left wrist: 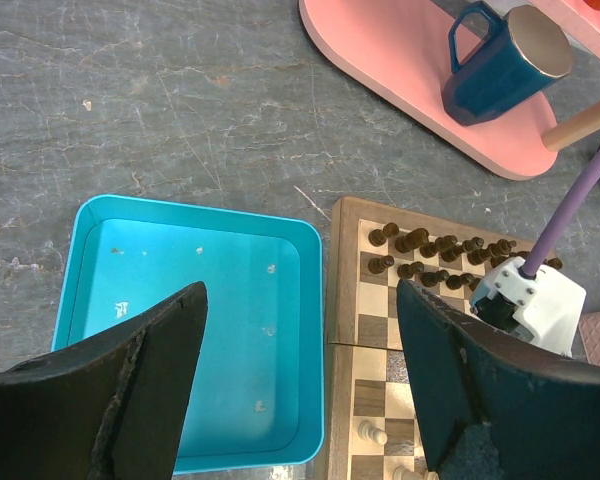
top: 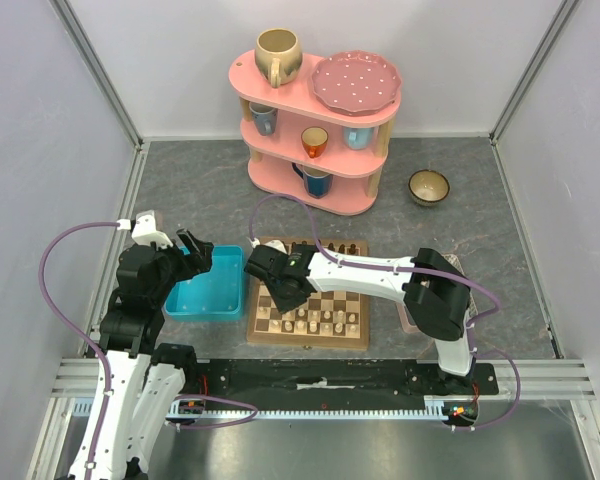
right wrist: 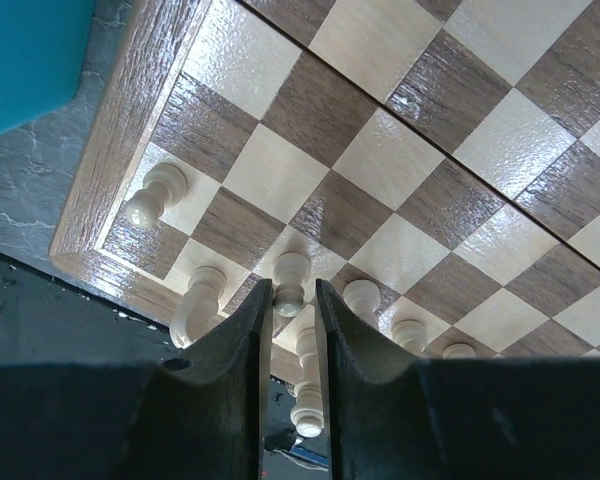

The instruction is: Set up the chess pieces on the board

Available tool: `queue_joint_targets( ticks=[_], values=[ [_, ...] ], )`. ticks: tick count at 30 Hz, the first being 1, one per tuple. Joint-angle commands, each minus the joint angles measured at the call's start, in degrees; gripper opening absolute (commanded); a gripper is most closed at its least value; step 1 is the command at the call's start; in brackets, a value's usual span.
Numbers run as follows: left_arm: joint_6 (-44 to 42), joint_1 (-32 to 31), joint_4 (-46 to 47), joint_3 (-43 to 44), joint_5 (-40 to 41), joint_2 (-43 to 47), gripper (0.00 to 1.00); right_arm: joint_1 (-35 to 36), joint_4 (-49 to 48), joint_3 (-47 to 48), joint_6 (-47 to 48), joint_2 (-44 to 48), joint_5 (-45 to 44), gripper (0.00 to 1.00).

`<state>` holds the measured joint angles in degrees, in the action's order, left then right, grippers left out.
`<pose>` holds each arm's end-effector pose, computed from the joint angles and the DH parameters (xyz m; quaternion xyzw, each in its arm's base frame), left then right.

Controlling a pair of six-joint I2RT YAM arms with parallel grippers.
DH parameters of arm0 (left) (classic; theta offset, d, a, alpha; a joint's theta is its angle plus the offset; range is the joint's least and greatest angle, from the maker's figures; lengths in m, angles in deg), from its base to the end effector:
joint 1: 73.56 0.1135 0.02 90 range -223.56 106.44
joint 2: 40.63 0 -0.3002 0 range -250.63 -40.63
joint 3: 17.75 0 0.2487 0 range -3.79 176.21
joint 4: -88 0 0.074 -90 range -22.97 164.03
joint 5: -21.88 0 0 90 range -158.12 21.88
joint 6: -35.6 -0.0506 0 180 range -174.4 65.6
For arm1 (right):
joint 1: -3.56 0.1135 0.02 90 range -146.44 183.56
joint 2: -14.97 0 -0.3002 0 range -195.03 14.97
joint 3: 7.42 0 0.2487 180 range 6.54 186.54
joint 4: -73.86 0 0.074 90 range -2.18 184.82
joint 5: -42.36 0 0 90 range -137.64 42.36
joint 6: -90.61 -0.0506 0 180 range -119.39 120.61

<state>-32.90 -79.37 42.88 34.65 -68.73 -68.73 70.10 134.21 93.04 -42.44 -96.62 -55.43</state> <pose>0.0978 -0.0105 0.3130 -0.1094 0.8159 -0.1383 0.5506 0.1711 0.3770 0.2269 -0.1897 0.9663 0.0925 0.1473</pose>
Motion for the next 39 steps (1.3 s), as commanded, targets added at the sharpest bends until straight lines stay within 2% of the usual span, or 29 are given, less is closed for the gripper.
queue_joint_targets(
  ticks=[1, 4, 7, 8, 10, 11, 13, 14, 17, 20, 26, 39],
  values=[
    [-1.6, 0.1, 2.2, 0.0, -0.9, 0.1, 0.83, -0.9, 0.0, 2.0, -0.6, 3.9, -3.2, 0.31],
    [-1.6, 0.1, 2.2, 0.1, -0.9, 0.1, 0.83, -3.6, -0.3, -0.4, -2.6, 9.4, -5.6, 0.31],
    [-1.6, 0.1, 2.2, 0.1, -0.9, 0.1, 0.83, -8.5, -1.0, -6.6, -6.0, 17.8, -9.2, 0.32],
    [-1.6, 0.1, 2.3, 0.0, -0.9, 0.1, 0.83, -10.2, -1.3, -11.5, -7.0, 22.9, -9.9, 0.33],
    [-1.5, 0.1, 2.2, 0.1, -1.0, 0.1, 0.83, -17.0, -2.4, -17.3, -9.4, 28.5, -10.4, 0.33],
    [-1.6, 0.1, 2.3, 0.1, -1.1, 0.1, 0.83, -22.0, -3.1, -23.4, -10.6, 34.5, -10.2, 0.33],
    [-1.5, 0.1, 2.4, 0.0, -1.2, 0.1, 0.83, -27.5, -4.4, -28.8, -11.0, 39.9, -10.1, 0.36],
    [-1.5, 0.1, 2.3, -0.1, -1.2, 0.1, 0.83, -33.1, -4.4, -32.9, -9.9, 44.2, -9.0, 0.36],
    [-1.5, 0.1, 2.6, -0.1, -1.3, 0.1, 0.83, -42.8, -3.9, -38.7, -6.7, 48.8, -6.6, 0.37],
    [-1.5, 0.0, 2.5, -0.1, -1.5, 0.1, 0.83, -50.1, -5.1, -42.4, -2.7, 48.5, -2.8, 0.39],
    [-1.6, 0.0, 2.4, 0.0, -1.4, 0.1, 0.83, -59.0, -8.9, -45.5, 1.7, 45.2, 0.4, 0.40],
    [-1.7, 0.0, 2.5, -0.1, -1.2, 0.2, 0.83, -63.3, -13.3, -46.7, 5.0, 40.1, 4.8, 0.40]
  ],
)
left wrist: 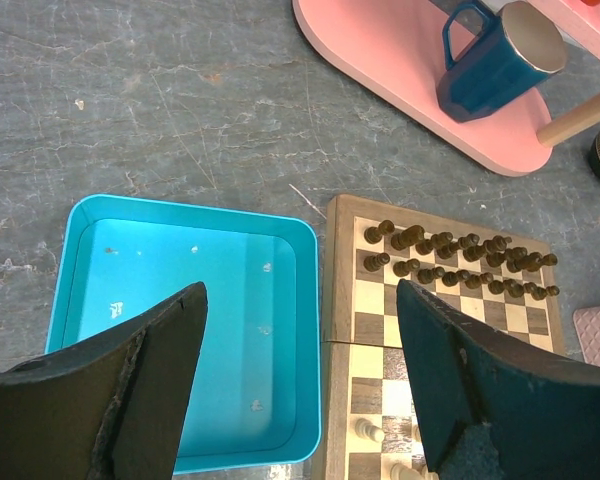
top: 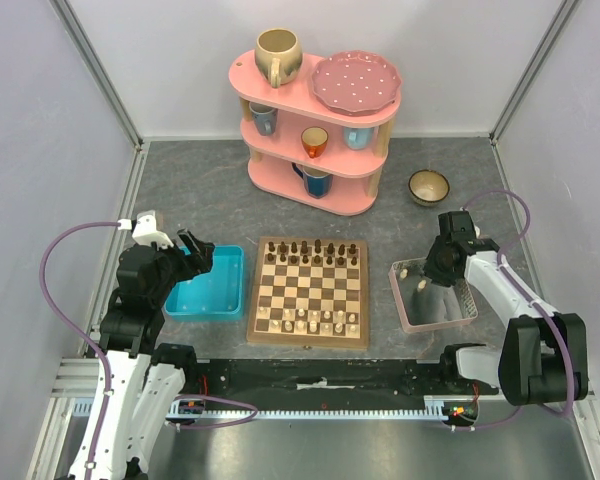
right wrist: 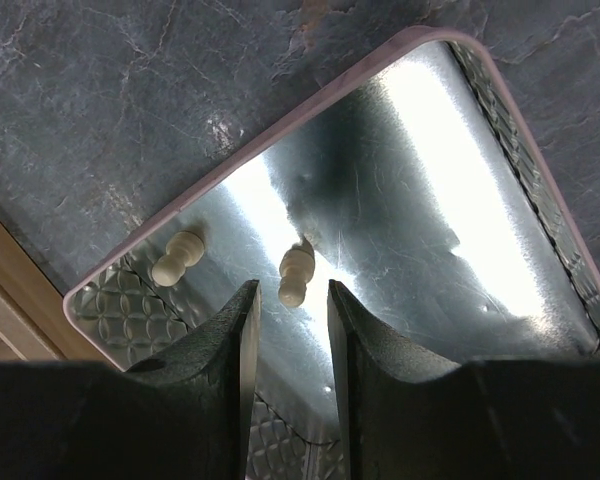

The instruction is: Set up the chess pieces on the board

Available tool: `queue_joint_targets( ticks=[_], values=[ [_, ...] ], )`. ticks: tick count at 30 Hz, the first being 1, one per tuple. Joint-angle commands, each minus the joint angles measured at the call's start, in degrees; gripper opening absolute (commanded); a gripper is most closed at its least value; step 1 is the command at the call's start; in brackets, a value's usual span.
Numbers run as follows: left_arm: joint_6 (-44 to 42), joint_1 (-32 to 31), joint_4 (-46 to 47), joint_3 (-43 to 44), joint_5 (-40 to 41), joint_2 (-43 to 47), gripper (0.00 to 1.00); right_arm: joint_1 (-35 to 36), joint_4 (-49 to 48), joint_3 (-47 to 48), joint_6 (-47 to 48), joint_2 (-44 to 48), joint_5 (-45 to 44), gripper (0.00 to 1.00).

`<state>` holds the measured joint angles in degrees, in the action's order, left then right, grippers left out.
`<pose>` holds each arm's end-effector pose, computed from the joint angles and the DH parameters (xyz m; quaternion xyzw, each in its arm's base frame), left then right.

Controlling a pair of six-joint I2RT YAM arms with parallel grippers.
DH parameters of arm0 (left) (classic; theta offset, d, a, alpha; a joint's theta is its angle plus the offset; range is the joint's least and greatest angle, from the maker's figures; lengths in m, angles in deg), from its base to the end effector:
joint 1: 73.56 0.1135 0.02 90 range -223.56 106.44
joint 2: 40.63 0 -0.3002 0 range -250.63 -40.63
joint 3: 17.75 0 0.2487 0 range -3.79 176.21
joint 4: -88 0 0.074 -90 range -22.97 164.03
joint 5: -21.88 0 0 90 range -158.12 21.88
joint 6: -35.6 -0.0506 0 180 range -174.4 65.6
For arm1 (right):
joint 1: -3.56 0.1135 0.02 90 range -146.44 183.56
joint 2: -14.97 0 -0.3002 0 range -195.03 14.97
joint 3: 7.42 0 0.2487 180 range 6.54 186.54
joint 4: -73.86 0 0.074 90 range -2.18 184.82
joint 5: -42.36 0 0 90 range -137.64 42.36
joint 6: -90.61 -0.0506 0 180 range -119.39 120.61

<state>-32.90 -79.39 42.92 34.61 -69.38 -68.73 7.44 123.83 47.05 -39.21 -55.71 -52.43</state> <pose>0.0978 -0.0111 0.3128 -0.1060 0.8164 -0.1429 0.5495 0.2095 0.0100 0.2135 0.3098 0.9273 0.0388 0.2066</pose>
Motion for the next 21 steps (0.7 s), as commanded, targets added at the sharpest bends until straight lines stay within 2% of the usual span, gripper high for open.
queue_joint_targets(
  ticks=[1, 10, 21],
  values=[
    [-1.7, -0.1, 2.5, 0.0, -0.5, 0.2, 0.83, -0.7, -3.0, -0.8, 1.8, -1.3, 1.7, 0.40],
    [-1.7, 0.0, 2.5, 0.0, -0.4, 0.1, 0.83, -1.3, -4.3, -2.1, 3.2, -2.9, 3.0, 0.37],
    [-1.7, 0.0, 2.5, 0.0, -0.5, 0.2, 0.83, -1.3, -4.4, -2.5, 3.4, -2.6, 4.4, 0.18]
  ],
)
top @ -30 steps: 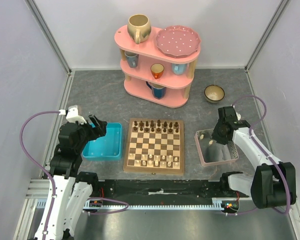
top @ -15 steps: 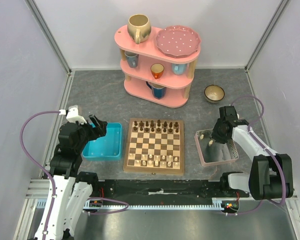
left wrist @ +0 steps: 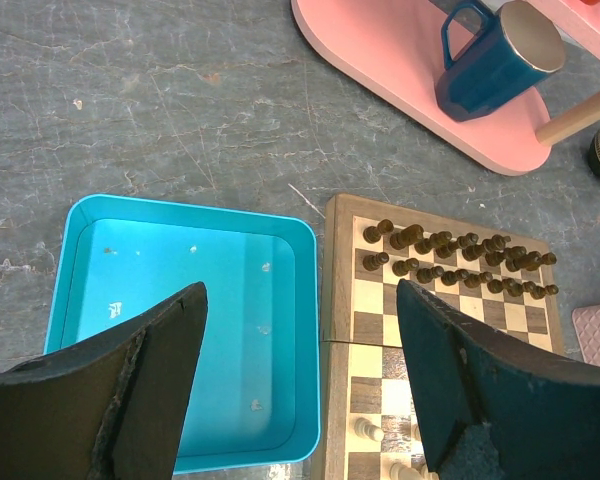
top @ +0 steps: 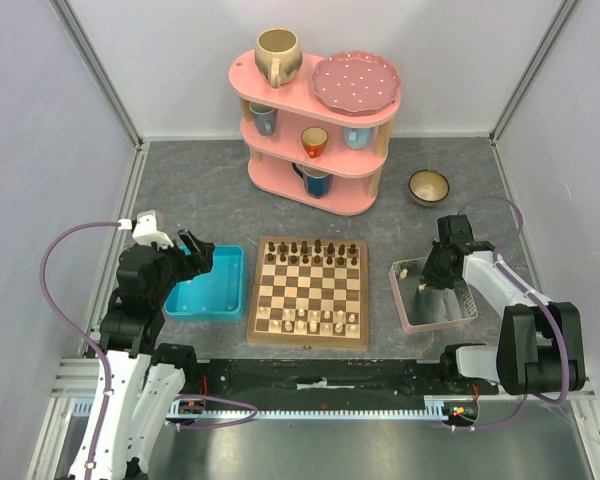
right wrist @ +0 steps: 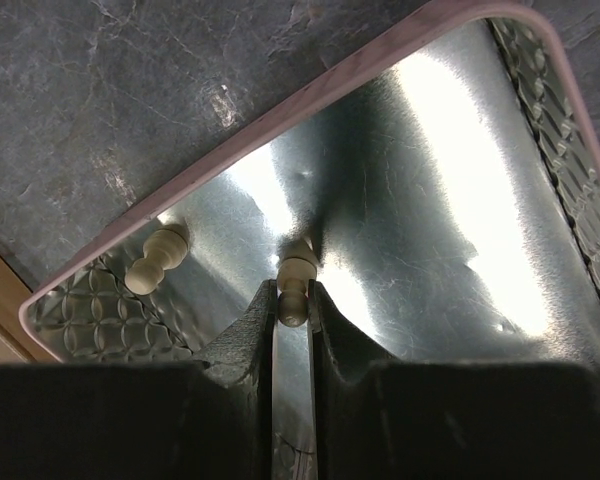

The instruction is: Set up the chess pieces on the board

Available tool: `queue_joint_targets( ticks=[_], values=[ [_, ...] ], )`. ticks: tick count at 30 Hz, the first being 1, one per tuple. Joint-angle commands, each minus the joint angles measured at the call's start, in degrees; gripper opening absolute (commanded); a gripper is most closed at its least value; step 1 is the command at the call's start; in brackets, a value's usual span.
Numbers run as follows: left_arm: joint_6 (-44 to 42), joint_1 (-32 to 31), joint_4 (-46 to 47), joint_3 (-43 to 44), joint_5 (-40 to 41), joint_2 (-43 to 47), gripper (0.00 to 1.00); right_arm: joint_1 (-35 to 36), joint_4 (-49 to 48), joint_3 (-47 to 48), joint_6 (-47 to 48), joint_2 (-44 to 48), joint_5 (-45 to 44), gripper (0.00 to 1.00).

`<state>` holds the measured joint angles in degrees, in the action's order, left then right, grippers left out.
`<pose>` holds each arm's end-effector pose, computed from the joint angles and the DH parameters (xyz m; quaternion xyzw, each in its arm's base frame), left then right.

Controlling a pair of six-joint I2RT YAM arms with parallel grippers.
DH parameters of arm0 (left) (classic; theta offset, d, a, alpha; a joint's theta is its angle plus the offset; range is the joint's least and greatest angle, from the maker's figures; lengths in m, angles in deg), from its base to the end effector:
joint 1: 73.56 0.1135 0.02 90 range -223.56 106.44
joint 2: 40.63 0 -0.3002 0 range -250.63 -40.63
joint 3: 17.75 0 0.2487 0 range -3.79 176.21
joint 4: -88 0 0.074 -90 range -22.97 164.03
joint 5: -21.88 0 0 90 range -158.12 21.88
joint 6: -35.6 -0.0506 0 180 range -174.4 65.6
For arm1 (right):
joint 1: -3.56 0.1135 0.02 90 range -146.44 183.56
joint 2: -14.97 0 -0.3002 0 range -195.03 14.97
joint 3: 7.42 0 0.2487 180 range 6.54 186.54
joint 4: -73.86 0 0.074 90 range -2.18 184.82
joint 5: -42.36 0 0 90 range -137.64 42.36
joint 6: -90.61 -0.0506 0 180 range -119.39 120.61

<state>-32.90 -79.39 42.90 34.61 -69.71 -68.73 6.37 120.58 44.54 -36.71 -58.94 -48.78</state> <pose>0.0977 -0.0114 0.3128 -0.1044 0.8166 -0.1452 0.5487 0.2126 0.0094 0.1929 0.2932 0.9379 0.0543 0.1772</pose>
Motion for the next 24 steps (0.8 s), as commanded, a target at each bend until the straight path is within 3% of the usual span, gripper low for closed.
queue_joint_targets(
  ticks=[1, 5, 10, 14, 20, 24],
  values=[
    [-1.7, 0.0, 2.5, 0.0, -0.1, 0.3, 0.83, -0.3, -0.9, 0.1, 0.9, 0.8, 0.7, 0.17],
    [-1.7, 0.0, 2.5, 0.0, -0.1, 0.3, 0.83, -0.3, 1.3, 1.7, 1.5, 2.7, -0.1, 0.13],
    [-1.7, -0.1, 2.7, -0.2, -0.3, 0.2, 0.83, -0.2, 9.1, 10.6, 3.3, 7.2, -2.4, 0.09],
    [-1.6, -0.1, 2.7, -0.2, -0.6, 0.1, 0.83, 3.0, 12.8, 18.0, 2.5, 9.7, -2.6, 0.01],
    [-1.6, -0.1, 2.8, -0.2, -1.0, -0.1, 0.83, 26.8, 12.0, 26.9, -6.7, 3.3, -7.3, 0.00],
    [-1.7, -0.1, 2.7, -0.2, -0.8, -0.4, 0.83, 41.9, 9.5, 34.6, -10.1, -7.6, -10.2, 0.00]
  ],
)
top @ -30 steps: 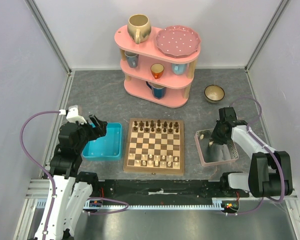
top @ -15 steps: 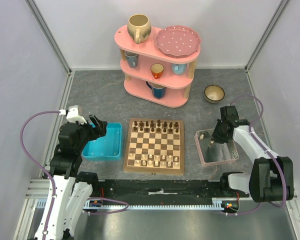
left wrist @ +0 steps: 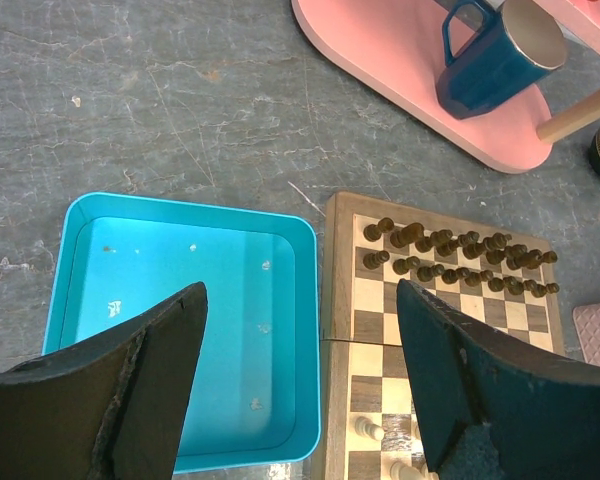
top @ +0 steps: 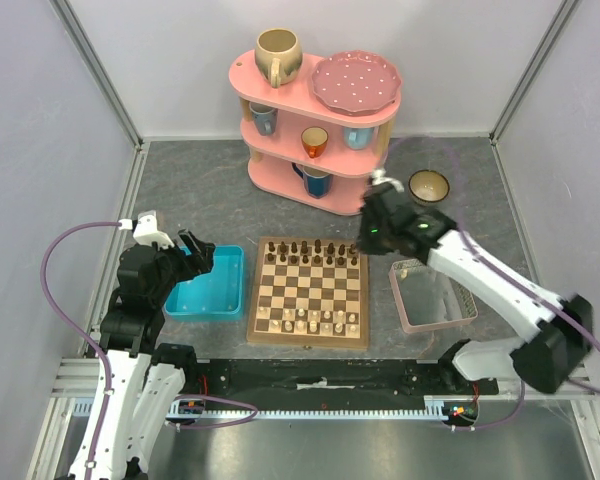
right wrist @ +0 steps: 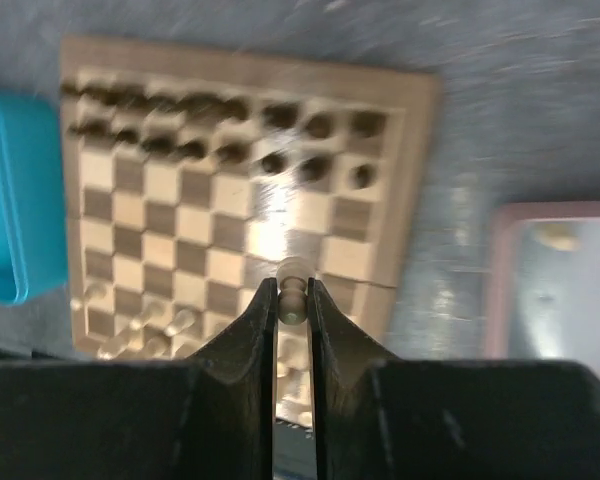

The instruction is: Set up the chess pieces on the board

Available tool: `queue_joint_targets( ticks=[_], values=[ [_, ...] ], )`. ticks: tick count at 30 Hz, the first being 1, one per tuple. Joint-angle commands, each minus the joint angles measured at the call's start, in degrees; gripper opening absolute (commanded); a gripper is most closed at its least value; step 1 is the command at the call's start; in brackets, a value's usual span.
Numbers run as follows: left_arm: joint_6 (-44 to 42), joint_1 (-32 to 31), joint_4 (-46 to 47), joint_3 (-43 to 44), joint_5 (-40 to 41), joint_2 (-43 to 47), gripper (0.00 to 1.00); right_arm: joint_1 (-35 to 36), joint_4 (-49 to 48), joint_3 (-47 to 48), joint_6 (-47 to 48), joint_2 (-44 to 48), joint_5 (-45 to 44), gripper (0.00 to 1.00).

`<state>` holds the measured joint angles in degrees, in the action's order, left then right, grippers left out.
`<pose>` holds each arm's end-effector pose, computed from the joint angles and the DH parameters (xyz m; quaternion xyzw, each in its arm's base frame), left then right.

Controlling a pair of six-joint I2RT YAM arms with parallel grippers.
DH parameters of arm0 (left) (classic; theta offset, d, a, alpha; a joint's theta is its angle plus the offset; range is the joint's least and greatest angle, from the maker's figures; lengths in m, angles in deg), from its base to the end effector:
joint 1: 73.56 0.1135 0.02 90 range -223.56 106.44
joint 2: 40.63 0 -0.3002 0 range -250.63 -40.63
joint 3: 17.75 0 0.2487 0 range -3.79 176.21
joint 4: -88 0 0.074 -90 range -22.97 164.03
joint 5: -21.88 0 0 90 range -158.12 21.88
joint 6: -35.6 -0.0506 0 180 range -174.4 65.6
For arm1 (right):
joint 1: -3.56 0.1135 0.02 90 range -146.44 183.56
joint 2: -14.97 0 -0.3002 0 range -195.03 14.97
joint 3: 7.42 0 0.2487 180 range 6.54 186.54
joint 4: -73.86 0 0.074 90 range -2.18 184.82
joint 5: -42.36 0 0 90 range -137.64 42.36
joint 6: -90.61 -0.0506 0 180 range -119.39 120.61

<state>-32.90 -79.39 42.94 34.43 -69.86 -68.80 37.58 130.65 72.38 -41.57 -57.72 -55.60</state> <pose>0.0981 -0.0116 0.3117 -0.1039 0.8178 -0.1459 0.5470 0.2176 0.1384 0.3363 0.0905 0.9324 0.1609 0.3108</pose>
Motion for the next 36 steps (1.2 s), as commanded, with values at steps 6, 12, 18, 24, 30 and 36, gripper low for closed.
queue_joint_targets(
  ticks=[6, 12, 18, 24, 30, 36],
  values=[
    [-1.7, 0.0, 2.5, 0.0, -0.5, -0.5, 0.83, 27.2, 1.6, 22.4, -2.6, -26.8, -5.7, 0.02],
    [-1.7, 0.0, 2.6, 0.0, -0.3, -0.5, 0.83, 32.6, 2.9, 28.2, -2.5, -35.7, -4.5, 0.02],
    [-1.6, 0.0, 2.7, -0.1, -0.5, -0.5, 0.83, 34.5, 3.5, 28.4, -2.7, -38.8, -3.0, 0.02],
    [-1.7, 0.0, 2.6, -0.1, -0.6, -0.5, 0.83, 35.3, 3.8, 28.0, -2.7, -40.5, -2.8, 0.02],
    [-1.7, -0.1, 2.7, -0.1, -0.6, -0.3, 0.83, 35.3, 3.4, 27.8, -2.6, -41.6, -2.1, 0.03],
    [-1.7, -0.1, 2.6, -0.1, -0.6, -0.3, 0.83, 35.3, 3.4, 27.3, -2.4, -42.5, -1.9, 0.04]
  ],
)
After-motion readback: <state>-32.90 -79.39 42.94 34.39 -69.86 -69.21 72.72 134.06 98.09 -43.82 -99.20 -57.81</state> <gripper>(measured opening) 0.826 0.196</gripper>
